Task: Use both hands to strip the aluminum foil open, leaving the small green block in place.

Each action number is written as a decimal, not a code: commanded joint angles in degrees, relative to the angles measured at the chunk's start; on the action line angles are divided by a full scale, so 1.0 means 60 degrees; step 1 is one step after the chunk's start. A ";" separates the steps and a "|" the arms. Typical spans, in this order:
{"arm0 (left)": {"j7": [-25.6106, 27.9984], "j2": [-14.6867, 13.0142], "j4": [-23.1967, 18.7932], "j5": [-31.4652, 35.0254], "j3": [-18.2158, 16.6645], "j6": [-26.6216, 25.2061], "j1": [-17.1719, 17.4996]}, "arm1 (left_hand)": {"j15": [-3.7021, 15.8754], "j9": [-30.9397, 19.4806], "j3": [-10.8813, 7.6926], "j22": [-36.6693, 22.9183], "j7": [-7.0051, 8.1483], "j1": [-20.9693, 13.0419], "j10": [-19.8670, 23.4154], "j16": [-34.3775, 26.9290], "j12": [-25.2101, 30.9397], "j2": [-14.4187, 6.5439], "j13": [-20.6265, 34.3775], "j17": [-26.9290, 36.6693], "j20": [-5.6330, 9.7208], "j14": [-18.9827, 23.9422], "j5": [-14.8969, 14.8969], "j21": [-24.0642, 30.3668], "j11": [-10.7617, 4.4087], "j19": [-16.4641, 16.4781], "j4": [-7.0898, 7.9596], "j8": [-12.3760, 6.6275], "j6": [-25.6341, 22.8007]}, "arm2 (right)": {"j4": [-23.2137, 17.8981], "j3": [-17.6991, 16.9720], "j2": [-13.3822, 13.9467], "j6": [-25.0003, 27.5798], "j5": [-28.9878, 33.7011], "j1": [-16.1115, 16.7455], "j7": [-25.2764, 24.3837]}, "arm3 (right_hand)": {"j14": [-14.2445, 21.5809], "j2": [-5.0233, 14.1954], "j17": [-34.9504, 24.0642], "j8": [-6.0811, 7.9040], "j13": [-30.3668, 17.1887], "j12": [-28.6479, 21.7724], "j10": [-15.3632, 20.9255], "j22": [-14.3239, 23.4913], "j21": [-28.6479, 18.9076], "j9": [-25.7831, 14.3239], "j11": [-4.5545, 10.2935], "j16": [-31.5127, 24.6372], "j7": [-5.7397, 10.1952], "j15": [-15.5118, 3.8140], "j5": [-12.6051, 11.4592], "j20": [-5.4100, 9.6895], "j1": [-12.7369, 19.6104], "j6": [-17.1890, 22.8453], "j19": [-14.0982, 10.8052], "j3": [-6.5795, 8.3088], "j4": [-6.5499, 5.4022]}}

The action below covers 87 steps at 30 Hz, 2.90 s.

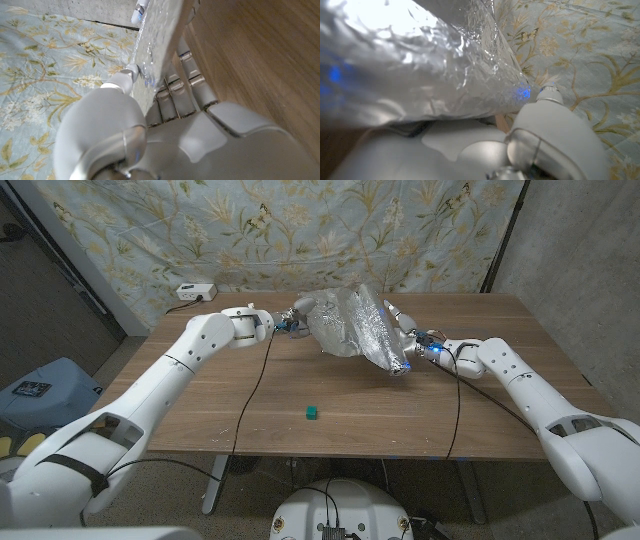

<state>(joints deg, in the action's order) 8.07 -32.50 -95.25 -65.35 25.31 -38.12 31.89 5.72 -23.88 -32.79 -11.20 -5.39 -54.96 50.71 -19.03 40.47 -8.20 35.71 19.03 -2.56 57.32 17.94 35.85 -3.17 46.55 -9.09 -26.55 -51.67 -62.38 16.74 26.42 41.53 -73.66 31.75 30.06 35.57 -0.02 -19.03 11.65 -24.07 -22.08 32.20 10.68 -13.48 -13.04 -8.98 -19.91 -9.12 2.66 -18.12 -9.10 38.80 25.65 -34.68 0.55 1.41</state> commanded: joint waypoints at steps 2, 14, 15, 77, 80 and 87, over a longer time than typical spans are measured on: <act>-0.0296 -0.0260 -0.0122 -0.0013 -0.0092 -0.0404 -0.0042 | -0.0036 -0.0007 -0.0049 0.0002 -0.0058 -0.0139 0.0125 0.0039 -0.0040 0.0018 0.0018 0.0037 -0.0011 0.0079 -0.0009 0.0074 -0.0060 -0.0076 -0.0033 -0.0020 -0.0039 | -0.0014 -0.0008 -0.0051 -0.0051 0.0004 0.0048 -0.0052 | 0.0068 0.0057 -0.0039 0.0068 -0.0038 -0.0046 0.0035 0.0012 -0.0002 -0.0014 0.0034 0.0014 -0.0390 0.0018 -0.0067 0.0037 0.0007 0.0023 -0.0069 -0.0049 0.0037; -0.0335 -0.0503 -0.0380 -0.0060 -0.0216 -0.0440 0.0044 | -0.0043 -0.0011 -0.0048 0.0005 -0.0068 -0.0154 0.0133 0.0040 -0.0040 0.0013 0.0036 0.0056 -0.0010 0.0097 -0.0012 0.0111 -0.0041 -0.0090 -0.0040 -0.0013 -0.0033 | -0.0008 -0.0036 -0.0102 -0.0142 -0.0014 0.0081 -0.0079 | 0.0073 0.0081 -0.0053 0.0093 -0.0060 -0.0046 0.0044 0.0011 0.0013 -0.0009 0.0035 0.0038 -0.0366 -0.0004 -0.0119 0.0042 0.0022 0.0073 -0.0083 -0.0085 0.0039; -0.0282 -0.0509 -0.0390 -0.0095 -0.0232 -0.0489 0.0036 | -0.0039 -0.0012 -0.0048 0.0006 -0.0081 -0.0155 0.0147 0.0043 -0.0043 0.0013 0.0024 0.0057 -0.0010 0.0092 -0.0012 0.0113 -0.0052 -0.0095 -0.0040 -0.0016 -0.0041 | -0.0006 -0.0038 -0.0103 -0.0131 -0.0020 0.0078 -0.0095 | 0.0074 0.0082 -0.0054 0.0092 -0.0061 -0.0042 0.0036 0.0011 0.0017 -0.0008 0.0041 0.0040 -0.0359 -0.0003 -0.0122 0.0052 0.0022 0.0070 -0.0074 -0.0088 0.0038; 0.0073 -0.0957 -0.1030 -0.0861 -0.0641 -0.0726 -0.0011 | -0.0014 -0.0052 -0.0042 0.0024 -0.0079 -0.0181 0.0185 0.0082 -0.0068 0.0014 0.0084 0.0111 0.0009 0.0184 -0.0025 0.0340 -0.0055 -0.0137 -0.0032 0.0011 -0.0036 | 0.0488 -0.0052 0.0023 0.0134 0.0123 -0.0214 0.0021 | 0.0220 0.0222 -0.0119 0.0087 -0.0140 -0.0048 0.0109 0.0011 0.0011 0.0007 0.0012 0.0084 -0.0408 0.0009 -0.0270 0.0059 0.0014 0.0031 -0.0296 -0.0241 -0.0006; 0.0164 -0.1001 -0.1121 -0.0940 -0.0697 -0.0744 0.0031 | -0.0005 -0.0051 -0.0043 0.0025 -0.0063 -0.0182 0.0173 0.0083 -0.0072 0.0017 0.0089 0.0112 0.0013 0.0190 -0.0024 0.0349 -0.0066 -0.0135 -0.0033 0.0006 -0.0056 | 0.0578 -0.0051 0.0039 0.0134 0.0167 -0.0272 0.0047 | 0.0231 0.0231 -0.0122 0.0085 -0.0144 -0.0048 0.0112 0.0011 0.0008 0.0007 -0.0003 0.0086 -0.0409 -0.0006 -0.0275 0.0058 0.0013 0.0027 -0.0315 -0.0249 -0.0009; 0.0382 -0.1161 -0.1336 -0.1186 -0.0907 -0.0747 0.0194 | -0.0024 -0.0059 -0.0043 0.0026 -0.0069 -0.0186 0.0168 0.0082 -0.0080 0.0017 0.0091 0.0132 0.0010 0.0188 -0.0025 0.0373 -0.0055 -0.0139 -0.0036 0.0008 -0.0057 | 0.0707 -0.0063 0.0086 0.0172 0.0247 -0.0364 0.0099 | 0.0224 0.0240 -0.0128 0.0085 -0.0151 -0.0046 0.0115 0.0010 0.0003 0.0009 0.0009 0.0102 -0.0411 0.0019 -0.0283 0.0056 0.0007 0.0023 -0.0353 -0.0271 -0.0015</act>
<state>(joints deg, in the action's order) 8.89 -38.44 -101.78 -70.74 21.28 -42.67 32.01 5.62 -24.10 -32.79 -10.93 -5.60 -55.50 50.92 -18.63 40.03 -8.15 35.98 19.56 -2.45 58.06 17.94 37.73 -2.97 45.85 -9.09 -26.37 -51.88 -59.27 16.35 26.62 42.23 -72.87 30.32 30.17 36.68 0.73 -19.55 11.86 -24.87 -22.08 32.19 10.68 -13.48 -13.06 -8.98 -19.48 -9.13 2.59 -19.50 -8.91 38.67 25.65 -36.31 -0.56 1.25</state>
